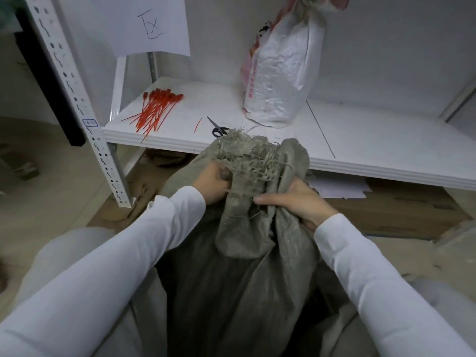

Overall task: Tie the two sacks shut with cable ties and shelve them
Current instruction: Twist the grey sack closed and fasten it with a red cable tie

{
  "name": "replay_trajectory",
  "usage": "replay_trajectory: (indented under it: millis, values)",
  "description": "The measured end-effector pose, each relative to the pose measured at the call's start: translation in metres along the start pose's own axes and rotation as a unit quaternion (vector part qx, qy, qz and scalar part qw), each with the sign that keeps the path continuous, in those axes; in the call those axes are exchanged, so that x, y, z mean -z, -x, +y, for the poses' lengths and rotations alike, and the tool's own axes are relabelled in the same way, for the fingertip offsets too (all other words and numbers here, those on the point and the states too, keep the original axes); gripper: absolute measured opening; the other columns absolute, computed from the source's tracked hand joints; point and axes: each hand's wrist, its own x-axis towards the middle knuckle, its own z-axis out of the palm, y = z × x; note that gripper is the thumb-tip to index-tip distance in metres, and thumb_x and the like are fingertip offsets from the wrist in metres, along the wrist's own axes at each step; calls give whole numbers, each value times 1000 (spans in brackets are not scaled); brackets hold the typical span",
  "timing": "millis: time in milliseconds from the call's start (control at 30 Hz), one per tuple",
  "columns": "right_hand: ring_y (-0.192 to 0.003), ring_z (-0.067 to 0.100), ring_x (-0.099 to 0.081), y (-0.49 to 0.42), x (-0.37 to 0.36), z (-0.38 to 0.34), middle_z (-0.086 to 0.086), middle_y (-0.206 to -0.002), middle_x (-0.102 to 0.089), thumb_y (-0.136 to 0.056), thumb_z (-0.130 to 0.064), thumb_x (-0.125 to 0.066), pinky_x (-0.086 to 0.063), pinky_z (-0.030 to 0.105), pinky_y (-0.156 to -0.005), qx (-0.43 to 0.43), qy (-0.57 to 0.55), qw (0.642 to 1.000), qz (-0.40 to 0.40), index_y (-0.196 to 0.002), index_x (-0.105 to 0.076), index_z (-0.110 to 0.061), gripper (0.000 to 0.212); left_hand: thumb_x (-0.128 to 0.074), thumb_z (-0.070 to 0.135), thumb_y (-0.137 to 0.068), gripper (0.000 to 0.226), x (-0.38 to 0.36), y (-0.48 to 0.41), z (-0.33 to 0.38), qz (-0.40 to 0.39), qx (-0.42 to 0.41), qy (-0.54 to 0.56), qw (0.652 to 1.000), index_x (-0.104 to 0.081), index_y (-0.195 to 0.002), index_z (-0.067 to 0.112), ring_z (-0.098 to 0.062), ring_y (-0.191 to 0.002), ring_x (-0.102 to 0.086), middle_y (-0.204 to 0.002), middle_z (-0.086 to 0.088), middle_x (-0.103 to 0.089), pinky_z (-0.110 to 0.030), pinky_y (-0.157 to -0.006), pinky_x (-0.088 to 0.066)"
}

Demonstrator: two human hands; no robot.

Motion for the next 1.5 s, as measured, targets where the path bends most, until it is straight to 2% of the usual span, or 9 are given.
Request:
replay_trajectory:
  millis: [100, 200, 367, 500, 600, 833, 1067, 1300, 1500]
  values:
    - [-94, 14, -71, -4, -1, 9, 2, -100, -75, -73, 0, -80, -56, 30, -82, 16, 102, 994, 35, -108, -68, -7, 38, -64, -4, -82, 13, -12, 6, 5, -4, -29, 48, 998, -60, -94, -4, -1, -71, -53, -71, -11, -60, -12, -71, -45]
    - [-87, 9, -69, -7, 7, 7, -3, -93, -74, -83, -10, -73, -56, 27, -75, 34, 143, 984, 96, -104, -69, -14, 22, -74, 1, -77, 38, -9, -2, -1, 32, -21, 104, 994, -56, -108, 14, -9, -102, -58, -102, -6, -64, -23, -91, -45]
    - [-103, 12, -67, -5, 15, -2, -5, -107, -72, -89, -16, -70, -57, 30, -86, 79, 17, 992, 97, -118, -65, -19, 30, -73, 82, -27, 120, 21, -15, -17, -1, 87, -82, 993, -45, -130, 27, -13, -117, -50, -123, 9, -53, -32, -104, -39]
    - [-107, 15, -65, -6, 17, 0, 1, -112, -69, -93, -14, -64, -54, 33, -90, 95, 25, 990, 106, -123, -61, -10, 31, -81, 60, -55, 88, 17, -12, -21, -210, 43, -43, 976, -45, -129, 32, -6, -125, -46, -137, 10, -50, -24, -108, -30]
    - [-107, 23, -65, -9, 19, -3, 10, -110, -69, -90, -11, -64, -54, 38, -91, 134, 2, 982, 136, -112, -65, -15, 23, -86, 60, -44, 93, 5, -9, -24, -236, 48, -42, 970, -51, -126, 33, -8, -124, -51, -132, 12, -56, -28, -109, -33]
    - [-90, 27, -67, -23, 42, 8, 5, -88, -72, -74, -20, -75, -57, 43, -78, 9, 108, 925, 364, -84, -70, -11, 14, -82, 23, -72, 46, 17, -16, -21, 21, 101, 52, 993, -67, -114, 12, -15, -98, -62, -105, 2, -68, -23, -90, -41]
    - [-104, 32, -62, -19, 53, 3, 11, -109, -68, -71, -19, -76, -51, 35, -84, -39, 211, 860, 464, -106, -65, -10, 38, -88, 31, -48, 67, 26, -23, -35, 267, 201, 252, 908, -69, -108, 7, -26, -95, -68, -102, -5, -72, -43, -95, -51]
    - [-99, 14, -67, -13, 7, -19, -6, -104, -70, -57, -33, -81, -55, 40, -89, 84, 143, 937, 307, -113, -59, -22, 61, -68, 13, -85, 25, 7, -6, 2, 159, 148, 411, 885, -67, -109, 10, -31, -93, -70, -103, -14, -72, -46, -87, -55]
    - [-112, 7, -61, -9, -13, -36, -6, -116, -64, -85, -8, -72, -49, 28, -98, 229, 80, 950, 197, -118, -51, -23, 42, -65, 27, -86, 50, -1, 0, 12, 6, 51, 425, 904, -54, -130, 8, -25, -108, -66, -120, -12, -67, -34, -89, -54]
